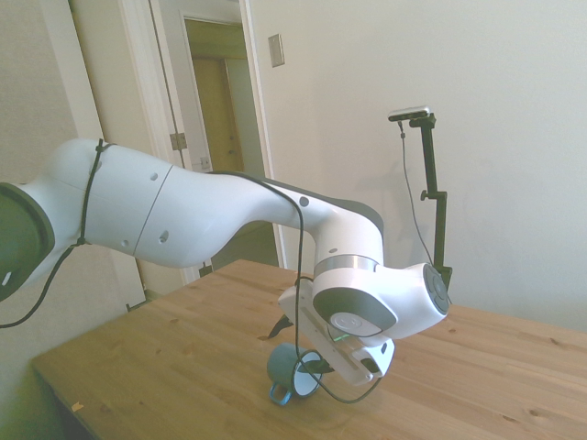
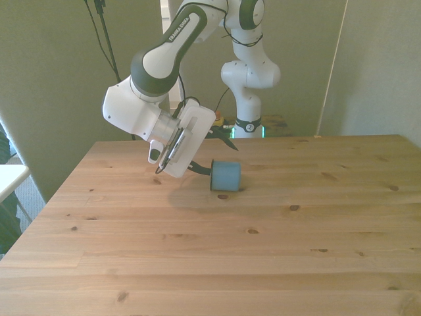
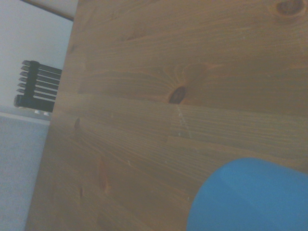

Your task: Flip the mug upright

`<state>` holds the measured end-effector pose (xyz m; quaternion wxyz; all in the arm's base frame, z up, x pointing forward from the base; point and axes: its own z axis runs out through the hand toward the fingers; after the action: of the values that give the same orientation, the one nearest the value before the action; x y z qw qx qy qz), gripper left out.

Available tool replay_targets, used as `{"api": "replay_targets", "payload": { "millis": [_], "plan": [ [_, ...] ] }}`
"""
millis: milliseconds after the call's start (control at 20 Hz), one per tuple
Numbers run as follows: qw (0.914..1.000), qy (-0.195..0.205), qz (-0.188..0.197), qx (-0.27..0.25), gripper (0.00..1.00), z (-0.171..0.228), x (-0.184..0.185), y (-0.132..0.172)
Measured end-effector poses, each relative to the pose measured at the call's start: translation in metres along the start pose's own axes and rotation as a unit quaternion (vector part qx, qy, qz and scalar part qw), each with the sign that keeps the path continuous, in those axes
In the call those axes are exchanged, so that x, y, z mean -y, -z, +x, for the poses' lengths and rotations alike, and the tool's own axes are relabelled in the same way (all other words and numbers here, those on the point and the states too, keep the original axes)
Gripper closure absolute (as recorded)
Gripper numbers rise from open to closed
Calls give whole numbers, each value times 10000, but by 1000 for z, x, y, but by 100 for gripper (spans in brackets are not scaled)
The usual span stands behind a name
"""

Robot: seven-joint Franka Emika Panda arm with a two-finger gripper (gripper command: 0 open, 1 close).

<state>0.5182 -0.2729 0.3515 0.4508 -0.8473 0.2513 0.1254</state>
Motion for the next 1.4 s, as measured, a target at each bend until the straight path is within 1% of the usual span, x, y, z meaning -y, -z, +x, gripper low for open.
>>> {"api": "replay_targets", "payload": {
  "millis": [950, 1400],
  "plan": [
    [10000, 16, 4, 64, 100, 4, -4, -6],
    [10000, 62, -36, 42, 100, 6, 3, -6]
  ]
}}
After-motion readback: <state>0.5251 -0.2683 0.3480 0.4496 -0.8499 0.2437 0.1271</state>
